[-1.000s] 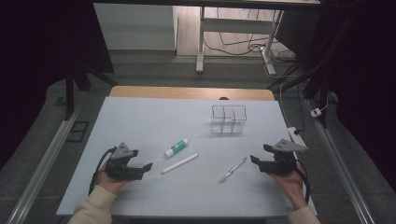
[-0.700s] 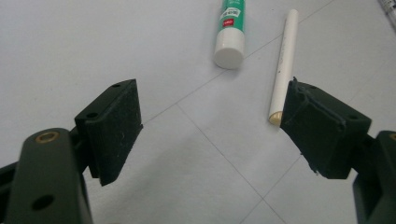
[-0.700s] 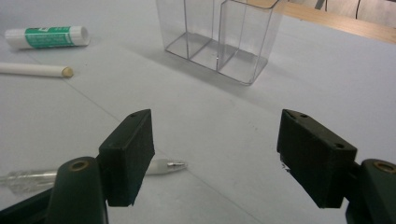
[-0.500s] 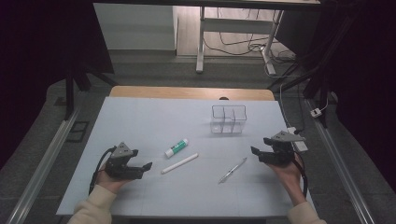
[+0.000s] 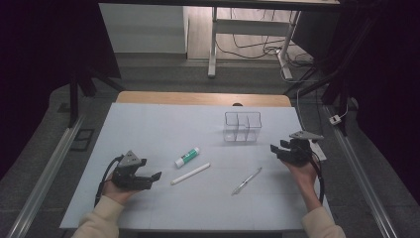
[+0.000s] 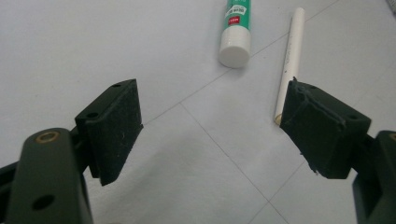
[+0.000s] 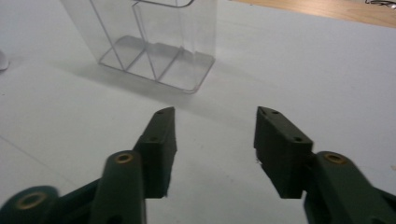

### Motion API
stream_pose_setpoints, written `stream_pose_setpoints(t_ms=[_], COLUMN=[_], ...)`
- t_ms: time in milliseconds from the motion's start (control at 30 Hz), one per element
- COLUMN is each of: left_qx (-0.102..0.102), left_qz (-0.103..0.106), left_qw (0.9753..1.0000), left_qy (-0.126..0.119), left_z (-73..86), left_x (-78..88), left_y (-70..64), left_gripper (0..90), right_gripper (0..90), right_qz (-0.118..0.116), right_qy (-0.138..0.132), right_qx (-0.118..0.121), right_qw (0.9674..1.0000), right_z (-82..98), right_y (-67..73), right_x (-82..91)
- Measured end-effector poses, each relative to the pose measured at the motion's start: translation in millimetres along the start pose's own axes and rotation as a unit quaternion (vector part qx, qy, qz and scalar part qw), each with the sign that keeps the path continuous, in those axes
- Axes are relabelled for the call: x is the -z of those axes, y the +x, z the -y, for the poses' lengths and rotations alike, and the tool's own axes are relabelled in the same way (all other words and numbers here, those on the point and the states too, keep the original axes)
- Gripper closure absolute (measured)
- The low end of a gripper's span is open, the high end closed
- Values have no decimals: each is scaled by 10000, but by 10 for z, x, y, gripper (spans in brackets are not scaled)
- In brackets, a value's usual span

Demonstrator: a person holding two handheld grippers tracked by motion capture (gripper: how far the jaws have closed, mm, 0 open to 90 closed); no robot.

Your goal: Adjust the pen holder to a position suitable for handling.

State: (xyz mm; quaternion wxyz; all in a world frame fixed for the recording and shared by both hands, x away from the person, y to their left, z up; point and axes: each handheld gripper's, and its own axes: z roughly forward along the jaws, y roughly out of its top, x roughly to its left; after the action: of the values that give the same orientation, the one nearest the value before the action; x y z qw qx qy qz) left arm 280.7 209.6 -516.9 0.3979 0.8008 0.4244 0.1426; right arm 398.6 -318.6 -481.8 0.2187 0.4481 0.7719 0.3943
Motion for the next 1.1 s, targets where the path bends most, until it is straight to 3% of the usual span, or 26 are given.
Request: stream_pose_setpoints(t_ms=[267, 333, 467, 633, 1100], left_qx=[-7, -5, -14, -24, -33], left_qz=[-5, -4, 4, 4, 9], left_qw=[10000, 10000, 10000, 10000, 10000], left_qy=[3, 2, 12, 26, 24], left_z=[1, 2, 4, 5, 7], left_x=[-4, -7, -14, -19, -26], left_y=[-2, 0, 1, -6, -4], left_gripper=[208, 208, 207, 207, 206], right_gripper=[706, 803, 883, 890, 890], right_qz=[166, 273, 336, 445, 320], right_qy=[75, 100, 137, 188, 181], right_qx=[35, 156, 232, 284, 86], right_qw=[9998, 9995, 9991, 9984, 9993], right_z=[-35, -44, -62, -137, -264], right_y=[-75, -98, -108, -119, -220], right_x=[-62, -92, -123, -177, -453])
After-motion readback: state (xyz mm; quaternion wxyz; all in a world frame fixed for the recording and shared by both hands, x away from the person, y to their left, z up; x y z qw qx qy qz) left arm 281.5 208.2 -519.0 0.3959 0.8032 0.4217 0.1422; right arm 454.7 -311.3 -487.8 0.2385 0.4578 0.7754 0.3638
